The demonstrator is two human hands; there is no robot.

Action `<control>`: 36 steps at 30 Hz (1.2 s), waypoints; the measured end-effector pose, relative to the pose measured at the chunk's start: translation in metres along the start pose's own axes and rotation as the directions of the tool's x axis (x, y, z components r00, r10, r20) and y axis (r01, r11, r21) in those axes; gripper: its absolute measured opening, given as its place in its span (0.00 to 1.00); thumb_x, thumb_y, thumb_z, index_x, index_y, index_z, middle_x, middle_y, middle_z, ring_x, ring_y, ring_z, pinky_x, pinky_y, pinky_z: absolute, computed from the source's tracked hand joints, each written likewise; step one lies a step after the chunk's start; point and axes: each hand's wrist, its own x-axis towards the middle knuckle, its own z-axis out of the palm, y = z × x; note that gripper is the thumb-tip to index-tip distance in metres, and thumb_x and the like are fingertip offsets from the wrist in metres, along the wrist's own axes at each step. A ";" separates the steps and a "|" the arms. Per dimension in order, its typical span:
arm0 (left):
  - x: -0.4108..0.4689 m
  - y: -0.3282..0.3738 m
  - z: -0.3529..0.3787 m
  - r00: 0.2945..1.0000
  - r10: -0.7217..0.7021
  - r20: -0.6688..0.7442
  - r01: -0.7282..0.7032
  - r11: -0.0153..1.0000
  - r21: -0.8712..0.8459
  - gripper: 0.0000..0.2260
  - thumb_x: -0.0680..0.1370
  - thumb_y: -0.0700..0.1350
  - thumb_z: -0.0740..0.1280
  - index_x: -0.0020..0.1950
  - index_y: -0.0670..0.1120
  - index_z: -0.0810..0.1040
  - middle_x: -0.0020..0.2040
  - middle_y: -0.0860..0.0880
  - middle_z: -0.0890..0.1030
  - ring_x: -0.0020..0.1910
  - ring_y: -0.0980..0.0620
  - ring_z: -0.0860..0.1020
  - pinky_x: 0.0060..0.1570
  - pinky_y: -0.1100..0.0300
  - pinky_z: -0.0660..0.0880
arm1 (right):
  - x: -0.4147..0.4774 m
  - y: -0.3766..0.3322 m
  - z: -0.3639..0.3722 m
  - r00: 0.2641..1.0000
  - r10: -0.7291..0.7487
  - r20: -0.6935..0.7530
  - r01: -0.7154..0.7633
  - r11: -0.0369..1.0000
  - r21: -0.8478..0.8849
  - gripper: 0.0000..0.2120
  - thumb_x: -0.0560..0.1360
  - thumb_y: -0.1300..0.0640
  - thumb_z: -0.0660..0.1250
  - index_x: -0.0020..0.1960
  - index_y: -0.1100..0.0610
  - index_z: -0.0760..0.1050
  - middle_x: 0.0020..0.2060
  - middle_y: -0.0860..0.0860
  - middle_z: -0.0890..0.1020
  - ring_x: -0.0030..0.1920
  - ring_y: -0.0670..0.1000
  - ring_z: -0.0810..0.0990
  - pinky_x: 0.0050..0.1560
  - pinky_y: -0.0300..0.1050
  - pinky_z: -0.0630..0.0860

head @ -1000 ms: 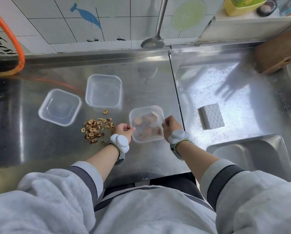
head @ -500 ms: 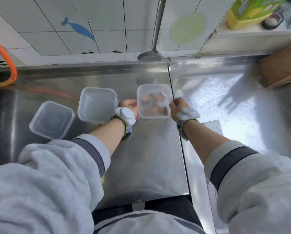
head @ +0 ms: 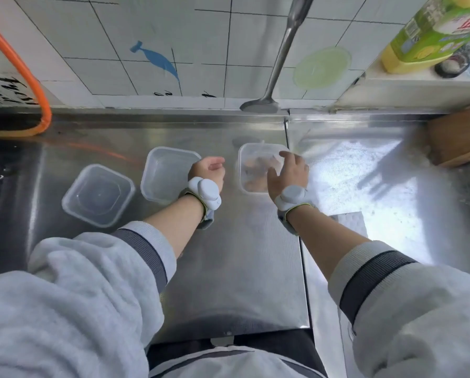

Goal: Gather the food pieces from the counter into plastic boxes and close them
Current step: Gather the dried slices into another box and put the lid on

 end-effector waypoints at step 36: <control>-0.050 -0.116 -0.231 0.950 -0.276 -0.149 0.199 0.897 -0.395 0.05 0.75 0.38 0.64 0.39 0.42 0.73 0.39 0.43 0.81 0.48 0.38 0.83 0.51 0.42 0.81 | -0.133 -0.126 0.098 0.837 -0.335 0.433 0.348 0.936 0.051 0.15 0.77 0.46 0.61 0.59 0.54 0.71 0.54 0.51 0.79 0.54 0.54 0.77 0.51 0.50 0.75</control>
